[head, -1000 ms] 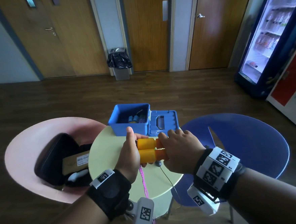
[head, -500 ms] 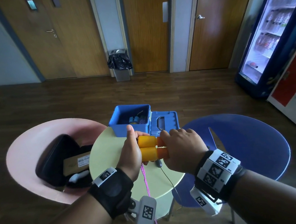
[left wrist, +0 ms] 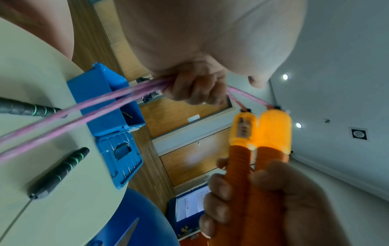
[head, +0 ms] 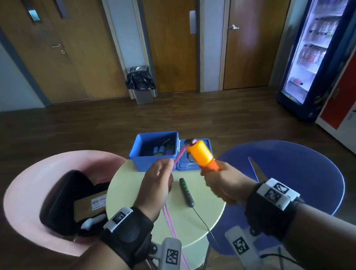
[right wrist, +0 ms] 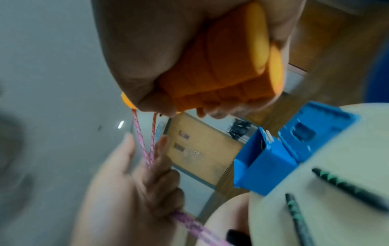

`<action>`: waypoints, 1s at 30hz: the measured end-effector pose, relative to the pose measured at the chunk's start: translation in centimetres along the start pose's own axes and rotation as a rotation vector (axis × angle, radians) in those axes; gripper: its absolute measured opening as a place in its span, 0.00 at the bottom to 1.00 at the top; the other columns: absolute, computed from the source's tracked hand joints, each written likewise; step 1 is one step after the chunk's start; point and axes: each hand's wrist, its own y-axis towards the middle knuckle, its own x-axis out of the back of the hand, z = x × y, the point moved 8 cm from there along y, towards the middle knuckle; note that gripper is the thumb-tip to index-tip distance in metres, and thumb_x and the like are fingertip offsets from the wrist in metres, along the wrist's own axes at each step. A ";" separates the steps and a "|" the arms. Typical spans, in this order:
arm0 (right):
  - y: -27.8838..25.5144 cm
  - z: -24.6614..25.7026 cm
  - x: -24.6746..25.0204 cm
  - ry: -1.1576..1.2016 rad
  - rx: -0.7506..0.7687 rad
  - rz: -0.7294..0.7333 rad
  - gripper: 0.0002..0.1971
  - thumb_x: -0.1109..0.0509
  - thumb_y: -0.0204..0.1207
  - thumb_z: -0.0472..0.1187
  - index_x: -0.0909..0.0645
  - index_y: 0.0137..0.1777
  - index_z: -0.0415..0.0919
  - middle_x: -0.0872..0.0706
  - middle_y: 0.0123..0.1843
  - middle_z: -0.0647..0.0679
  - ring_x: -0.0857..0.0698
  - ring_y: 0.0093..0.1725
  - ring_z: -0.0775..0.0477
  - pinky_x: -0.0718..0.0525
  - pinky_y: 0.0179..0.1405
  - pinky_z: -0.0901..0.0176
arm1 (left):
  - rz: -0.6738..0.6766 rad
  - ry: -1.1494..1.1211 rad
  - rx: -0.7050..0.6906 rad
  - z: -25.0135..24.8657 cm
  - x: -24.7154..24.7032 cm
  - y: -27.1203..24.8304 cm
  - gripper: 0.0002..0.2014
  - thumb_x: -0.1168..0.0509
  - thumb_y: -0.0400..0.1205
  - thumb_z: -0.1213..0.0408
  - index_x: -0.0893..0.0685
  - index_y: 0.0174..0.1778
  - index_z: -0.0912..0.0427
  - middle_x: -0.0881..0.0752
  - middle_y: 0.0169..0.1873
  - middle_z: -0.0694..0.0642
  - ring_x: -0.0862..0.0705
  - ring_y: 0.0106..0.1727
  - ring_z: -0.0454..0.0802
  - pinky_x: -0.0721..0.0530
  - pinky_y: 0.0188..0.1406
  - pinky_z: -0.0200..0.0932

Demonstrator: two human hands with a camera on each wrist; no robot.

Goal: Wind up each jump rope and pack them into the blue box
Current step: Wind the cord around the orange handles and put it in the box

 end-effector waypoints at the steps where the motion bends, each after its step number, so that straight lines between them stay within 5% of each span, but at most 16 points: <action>1: -0.1 -0.6 -0.3 0.237 -0.036 0.048 0.24 0.32 0.54 0.40 0.21 0.53 0.38 0.25 0.30 0.44 0.27 0.25 0.46 0.31 0.26 0.59 | -0.004 0.041 -0.046 -0.2 0.1 0.0 0.16 0.40 0.89 0.57 0.18 0.37 0.55 0.31 0.22 0.54 0.33 0.21 0.51 0.31 0.22 0.42; 5: -1.0 0.2 -2.8 0.803 -0.033 0.331 0.31 0.35 0.54 0.39 0.20 0.62 0.36 0.25 0.34 0.41 0.26 0.29 0.42 0.26 0.33 0.56 | 0.102 -0.007 -0.022 0.1 -1.5 -0.4 0.15 0.38 0.88 0.60 0.13 0.37 0.57 0.35 0.21 0.51 0.37 0.24 0.47 0.38 0.23 0.40; 9: -1.9 1.6 -4.7 0.959 0.043 0.557 0.31 0.36 0.58 0.41 0.23 0.66 0.37 0.27 0.35 0.42 0.26 0.31 0.42 0.24 0.37 0.52 | 0.249 0.020 0.084 0.0 -3.3 -1.2 0.18 0.39 0.88 0.57 0.16 0.32 0.54 0.30 0.21 0.49 0.35 0.26 0.46 0.35 0.24 0.37; 15: -1.2 1.0 -2.6 0.871 0.055 0.463 0.21 0.33 0.53 0.40 0.21 0.50 0.39 0.25 0.34 0.41 0.25 0.31 0.42 0.26 0.37 0.53 | 0.351 0.127 0.040 -0.7 -3.2 -1.4 0.18 0.37 0.88 0.57 0.14 0.33 0.57 0.30 0.19 0.49 0.35 0.23 0.45 0.37 0.26 0.42; 19: 1.1 -1.8 1.1 0.460 -0.068 0.130 0.20 0.32 0.53 0.38 0.22 0.49 0.40 0.23 0.33 0.43 0.24 0.28 0.44 0.26 0.28 0.58 | 0.286 0.244 -0.050 -0.9 -2.2 -0.9 0.15 0.35 0.86 0.61 0.14 0.37 0.65 0.27 0.16 0.42 0.30 0.23 0.37 0.34 0.27 0.31; 23: 2.7 -1.0 6.2 -0.510 0.058 -0.229 0.10 0.31 0.65 0.46 0.25 0.45 0.47 0.19 0.35 0.52 0.23 0.31 0.50 0.29 0.31 0.58 | 0.302 0.379 -0.149 -1.3 -2.1 -1.4 0.14 0.31 0.84 0.57 0.14 0.34 0.59 0.24 0.22 0.43 0.28 0.27 0.40 0.32 0.30 0.34; 25: 3.3 -0.8 7.8 -0.868 0.062 -0.327 0.14 0.35 0.66 0.51 0.26 0.51 0.50 0.17 0.42 0.55 0.19 0.38 0.48 0.24 0.37 0.56 | 0.340 0.433 -0.172 -1.5 -2.5 -1.9 0.15 0.31 0.84 0.55 0.15 0.32 0.55 0.28 0.21 0.45 0.31 0.26 0.42 0.33 0.28 0.37; 28: 4.6 -1.3 9.3 -1.024 0.005 -0.377 0.16 0.39 0.69 0.56 0.27 0.55 0.52 0.15 0.46 0.54 0.15 0.44 0.43 0.18 0.44 0.50 | 0.389 0.496 -0.194 -2.4 -3.2 -2.7 0.15 0.31 0.83 0.54 0.16 0.29 0.48 0.23 0.20 0.43 0.29 0.25 0.41 0.31 0.27 0.39; 30: 5.0 -1.3 9.5 -1.076 -0.010 -0.386 0.16 0.39 0.71 0.56 0.27 0.55 0.52 0.15 0.45 0.55 0.14 0.44 0.44 0.18 0.43 0.50 | 0.413 0.549 -0.209 -3.1 -3.6 -3.0 0.16 0.32 0.84 0.53 0.16 0.29 0.52 0.21 0.21 0.40 0.28 0.25 0.42 0.31 0.27 0.37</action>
